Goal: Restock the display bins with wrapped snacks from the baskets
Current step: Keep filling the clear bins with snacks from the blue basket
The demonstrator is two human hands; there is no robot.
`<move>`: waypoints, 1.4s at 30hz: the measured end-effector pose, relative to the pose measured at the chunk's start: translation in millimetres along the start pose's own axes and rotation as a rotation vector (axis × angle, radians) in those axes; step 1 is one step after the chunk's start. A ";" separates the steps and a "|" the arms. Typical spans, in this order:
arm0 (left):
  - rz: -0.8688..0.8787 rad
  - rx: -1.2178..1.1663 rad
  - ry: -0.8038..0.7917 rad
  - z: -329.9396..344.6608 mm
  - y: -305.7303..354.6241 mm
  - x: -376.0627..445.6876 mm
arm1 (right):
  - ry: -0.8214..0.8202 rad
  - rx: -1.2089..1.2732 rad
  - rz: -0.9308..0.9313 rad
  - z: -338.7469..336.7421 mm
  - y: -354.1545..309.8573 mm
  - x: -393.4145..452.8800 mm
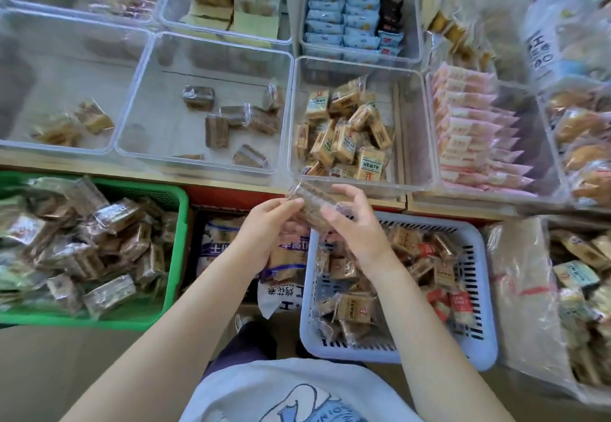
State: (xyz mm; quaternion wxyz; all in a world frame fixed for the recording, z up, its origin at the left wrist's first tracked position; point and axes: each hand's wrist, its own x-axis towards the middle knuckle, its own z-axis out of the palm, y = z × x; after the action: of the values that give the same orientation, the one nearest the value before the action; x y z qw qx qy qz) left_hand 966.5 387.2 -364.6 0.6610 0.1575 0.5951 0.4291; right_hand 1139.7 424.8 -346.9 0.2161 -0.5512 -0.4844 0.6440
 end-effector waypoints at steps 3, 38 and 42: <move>0.060 0.057 0.106 -20.4 20.1 -1.9 | -0.069 -0.499 -0.224 22.2 -14.7 10.8; 0.020 0.870 -0.059 34.2 -44.2 51.2 | 0.394 -0.922 0.346 -121.7 159.0 61.4; -0.050 0.833 -0.031 52.0 -57.4 51.8 | 0.414 -0.980 0.244 -134.5 166.0 68.1</move>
State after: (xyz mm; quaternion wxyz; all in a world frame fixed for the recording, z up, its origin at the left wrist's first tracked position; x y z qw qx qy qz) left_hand 1032.2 408.6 -427.1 0.5596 0.4034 0.7116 0.1331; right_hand 1285.4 459.5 -513.8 -0.0516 -0.7550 -0.6077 0.2410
